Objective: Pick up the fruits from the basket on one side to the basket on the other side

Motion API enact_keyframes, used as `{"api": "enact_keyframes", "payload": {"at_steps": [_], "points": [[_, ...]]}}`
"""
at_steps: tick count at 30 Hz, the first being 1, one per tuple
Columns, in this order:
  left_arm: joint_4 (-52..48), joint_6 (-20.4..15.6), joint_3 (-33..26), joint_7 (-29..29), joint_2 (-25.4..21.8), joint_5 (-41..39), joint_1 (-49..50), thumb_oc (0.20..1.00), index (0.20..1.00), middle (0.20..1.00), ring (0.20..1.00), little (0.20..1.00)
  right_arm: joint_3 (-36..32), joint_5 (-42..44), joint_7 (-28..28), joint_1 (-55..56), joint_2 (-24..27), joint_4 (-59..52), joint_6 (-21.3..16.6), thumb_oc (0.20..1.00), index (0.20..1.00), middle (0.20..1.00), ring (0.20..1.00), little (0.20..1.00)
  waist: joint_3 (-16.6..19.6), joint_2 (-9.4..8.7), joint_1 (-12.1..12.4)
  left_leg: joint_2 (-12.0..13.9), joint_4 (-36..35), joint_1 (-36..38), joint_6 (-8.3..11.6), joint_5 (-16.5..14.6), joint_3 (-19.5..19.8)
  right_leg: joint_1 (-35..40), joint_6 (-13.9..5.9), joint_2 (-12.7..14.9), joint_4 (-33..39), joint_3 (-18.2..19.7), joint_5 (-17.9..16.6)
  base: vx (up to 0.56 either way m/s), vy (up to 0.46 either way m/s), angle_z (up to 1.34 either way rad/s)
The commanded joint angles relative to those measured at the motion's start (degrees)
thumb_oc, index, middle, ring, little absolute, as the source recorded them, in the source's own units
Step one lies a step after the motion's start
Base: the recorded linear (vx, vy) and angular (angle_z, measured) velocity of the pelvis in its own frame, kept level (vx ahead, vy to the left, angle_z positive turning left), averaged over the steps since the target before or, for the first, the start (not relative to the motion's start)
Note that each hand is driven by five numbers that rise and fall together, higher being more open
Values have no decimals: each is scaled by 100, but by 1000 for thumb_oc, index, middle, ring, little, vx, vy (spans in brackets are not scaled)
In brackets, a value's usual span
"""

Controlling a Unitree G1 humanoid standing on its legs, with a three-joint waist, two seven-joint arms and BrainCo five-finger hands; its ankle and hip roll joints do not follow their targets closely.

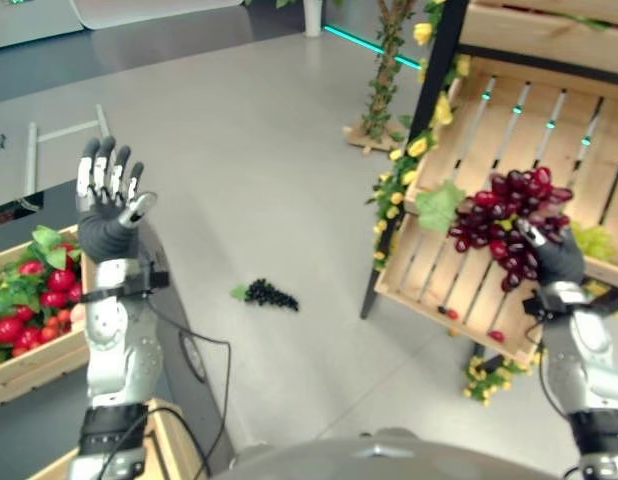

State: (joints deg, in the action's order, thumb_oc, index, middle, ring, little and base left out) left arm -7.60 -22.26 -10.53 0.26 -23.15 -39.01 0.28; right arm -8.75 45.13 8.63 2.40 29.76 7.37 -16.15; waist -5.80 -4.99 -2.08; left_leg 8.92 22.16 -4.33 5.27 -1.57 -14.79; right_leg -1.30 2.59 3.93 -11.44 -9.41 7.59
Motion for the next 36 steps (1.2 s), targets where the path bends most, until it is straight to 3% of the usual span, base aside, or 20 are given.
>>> {"api": "enact_keyframes", "payload": {"at_steps": [1,2,3,5,6,15,17,19,21,22,24,26,29,33,36], "points": [[-142,-257,-125,107,-222,144,-40,1000,1000,1000,1000,1000,-272,136,-38,-574,61,-395,-563,200,200,200,200,200,9,-153,18,-312,-10,-427,-201,-360,497,451,-520,-147,891,26,-207,67,88,-57],[-138,-256,-151,156,-269,212,37,1000,1000,1000,1000,1000,-208,155,-63,-617,46,-364,-591,200,200,200,200,200,7,-96,152,-452,-735,-547,-182,-156,1164,495,-586,-235,938,193,-194,95,118,-45],[-156,-263,-158,178,-302,254,42,1000,1000,1000,1000,1000,-124,120,-75,-670,79,-355,-603,200,200,200,200,200,-14,-84,218,-587,-970,-606,-121,11,1502,509,-600,-258,942,288,-207,59,101,-43],[-157,-271,-205,189,-338,277,51,1000,1000,1000,1000,1000,-69,117,-98,-733,80,-347,-598,200,200,200,200,200,-17,-69,245,-658,-1151,-606,-86,129,1747,493,-606,-291,952,397,-223,22,69,-80],[-156,-284,-236,169,-322,246,106,1000,1000,1000,1000,1000,-37,126,-83,-760,49,-342,-574,200,200,200,200,200,8,-38,225,-720,-1258,-474,-129,11,1804,467,-640,-292,933,478,-233,51,136,-98],[-140,-308,-309,104,-394,319,240,1000,1000,1000,1000,1000,-11,-200,-146,-739,-24,-394,-491,200,200,200,200,200,251,127,130,-887,-1773,52,-405,-188,1230,200,-930,46,786,840,-301,62,226,-70],[-78,-320,-283,149,-452,390,168,1000,1000,1000,1000,1000,56,-328,-173,-797,-88,-409,-470,200,200,200,200,200,207,205,96,-964,-1686,88,-516,-309,1044,-5,-1053,175,327,904,-222,42,263,-47],[-127,-333,-265,188,-495,476,158,1000,1000,1000,1000,1000,131,-421,-198,-880,-146,-415,-482,200,200,200,200,200,135,259,80,-968,-1700,171,-593,-365,895,-231,-1121,257,-69,823,-231,1,190,-47],[-226,-355,-274,272,-528,537,170,1000,1000,1000,1000,1000,265,-475,-232,-978,-206,-390,-500,200,200,200,200,200,57,322,135,-948,-1764,239,-618,-379,701,-476,-1159,386,-318,333,-307,-34,143,-54],[-222,-355,-297,281,-540,549,192,1000,1000,1000,1000,1000,345,-529,-232,-1002,-228,-388,-464,200,200,200,200,200,48,340,160,-941,-1809,270,-610,-374,605,-542,-1137,457,-377,31,-295,-10,102,-54],[-277,-336,-403,281,-556,578,268,1000,1000,1000,1000,1000,491,-548,-179,-1064,-223,-358,-391,200,200,200,200,200,56,336,278,-918,-1868,389,-584,-427,357,-690,-993,539,-469,-947,-282,32,54,-81],[-299,-298,-496,276,-521,615,315,1000,1000,1000,1000,1000,490,-534,-152,-1016,-255,-389,-351,200,200,200,200,200,64,244,277,-964,-1769,425,-560,-522,310,-526,-937,445,-139,-1107,-230,113,-108,-77],[-271,-289,-488,253,-439,570,334,1000,1000,1000,1000,1000,389,-485,-140,-933,-234,-418,-405,200,200,200,200,200,36,202,238,-936,-1522,398,-503,-595,345,-411,-889,287,-36,-791,-216,94,-107,-13],[-226,-286,-365,245,-343,559,306,1000,1000,1000,1000,1000,285,-548,-211,-828,-152,-561,-437,200,200,200,200,200,82,188,206,-814,-1179,365,-387,-726,279,-168,-800,225,236,-863,-167,110,-133,0],[-162,-302,-233,266,-321,527,197,1000,1000,1000,1000,1000,170,-495,-262,-712,-162,-614,-483,200,200,200,200,200,-25,130,191,-615,-193,-25,-37,-484,303,70,-659,132,438,-829,-121,51,-173,33]]}}
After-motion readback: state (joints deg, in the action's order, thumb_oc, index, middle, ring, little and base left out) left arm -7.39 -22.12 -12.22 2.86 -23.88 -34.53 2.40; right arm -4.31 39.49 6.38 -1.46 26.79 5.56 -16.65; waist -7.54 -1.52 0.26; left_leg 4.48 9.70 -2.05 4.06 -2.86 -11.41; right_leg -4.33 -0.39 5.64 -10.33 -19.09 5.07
